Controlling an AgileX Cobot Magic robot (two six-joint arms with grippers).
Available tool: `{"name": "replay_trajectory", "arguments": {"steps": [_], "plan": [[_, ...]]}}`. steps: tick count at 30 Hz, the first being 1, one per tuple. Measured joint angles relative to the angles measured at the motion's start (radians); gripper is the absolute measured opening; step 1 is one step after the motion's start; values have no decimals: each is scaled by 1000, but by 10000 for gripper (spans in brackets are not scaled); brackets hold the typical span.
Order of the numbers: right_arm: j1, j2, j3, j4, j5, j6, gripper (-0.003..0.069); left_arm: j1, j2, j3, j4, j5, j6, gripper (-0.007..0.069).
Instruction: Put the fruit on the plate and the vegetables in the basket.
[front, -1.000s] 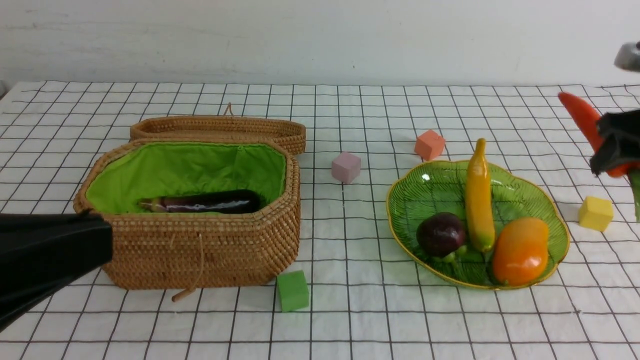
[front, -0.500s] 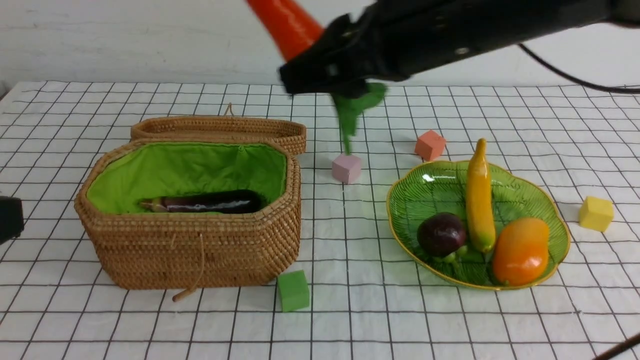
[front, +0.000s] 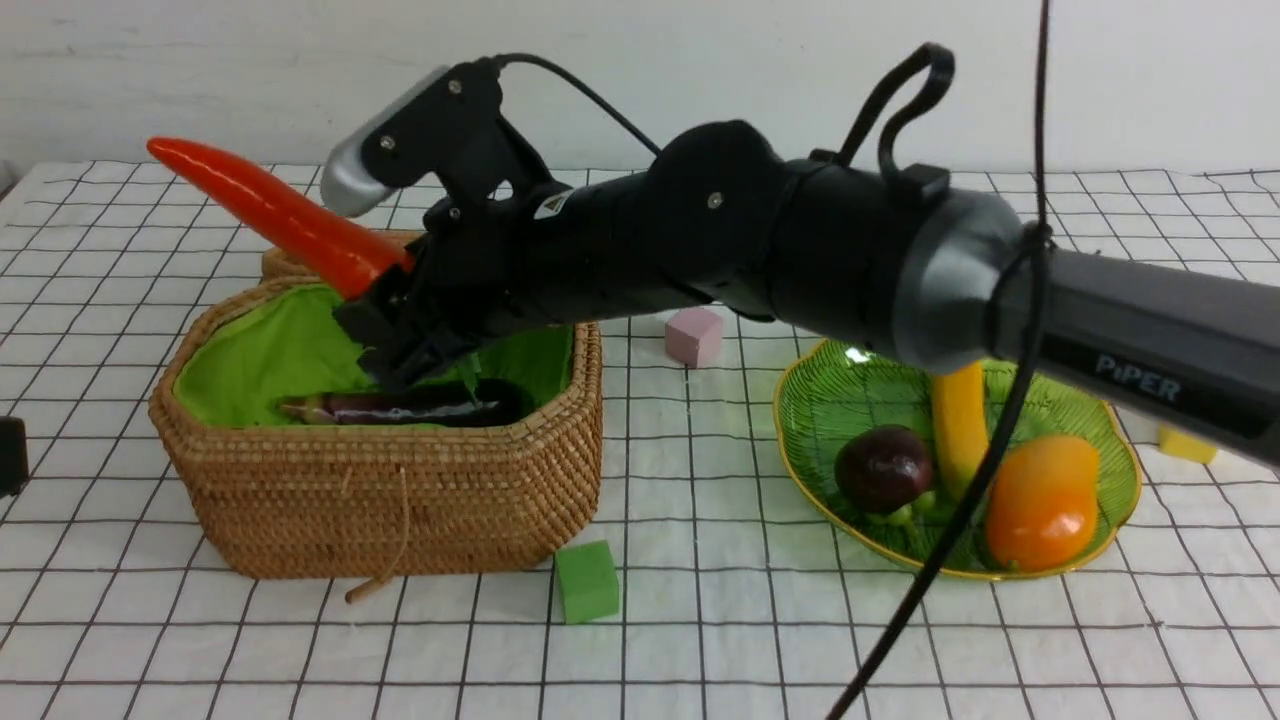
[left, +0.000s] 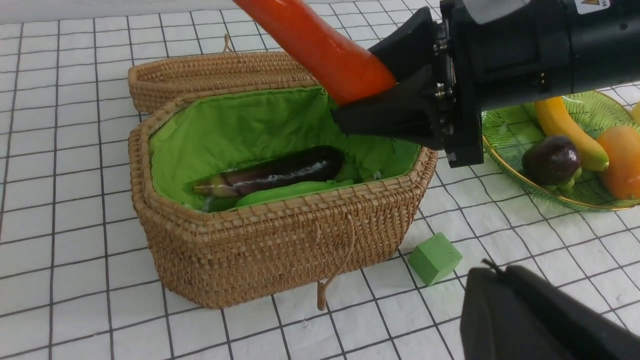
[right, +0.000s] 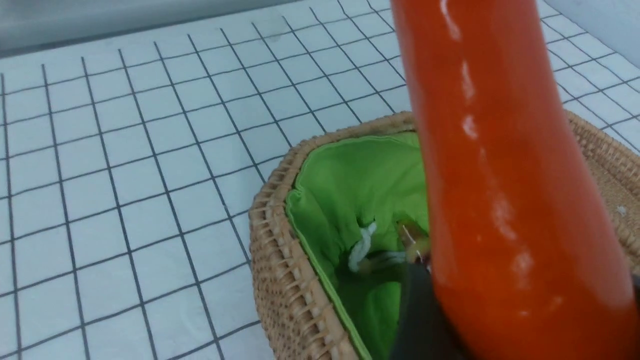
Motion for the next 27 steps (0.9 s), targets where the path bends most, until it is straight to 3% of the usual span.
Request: {"name": "replay_trajectory", "arguments": {"steps": [5, 9, 10, 14, 17, 21, 23, 27], "plan": [[-1, -15, 0, 3, 10, -1, 649, 0, 0, 0, 0, 3, 0, 8], [-18, -76, 0, -28, 107, 72, 674, 0, 0, 0, 1, -2, 0, 8], [-32, -124, 0, -58, 185, 143, 659, 0, -2, 0, 1, -11, 1, 8], [-89, -295, -4, -209, 471, 433, 510, 0, -53, 7, 1, -76, 16, 8], [-116, -438, -7, -383, 703, 647, 306, 0, -169, 60, 2, -169, 19, -1], [-116, -568, 13, -522, 884, 775, 31, 0, -342, 177, -16, -269, 19, -13], [-116, -637, 50, -559, 902, 836, -3, 0, -419, 261, -46, -315, 19, -13], [-116, -764, 185, -601, 906, 933, -1, 0, -525, 397, -94, -439, 19, -13]]}}
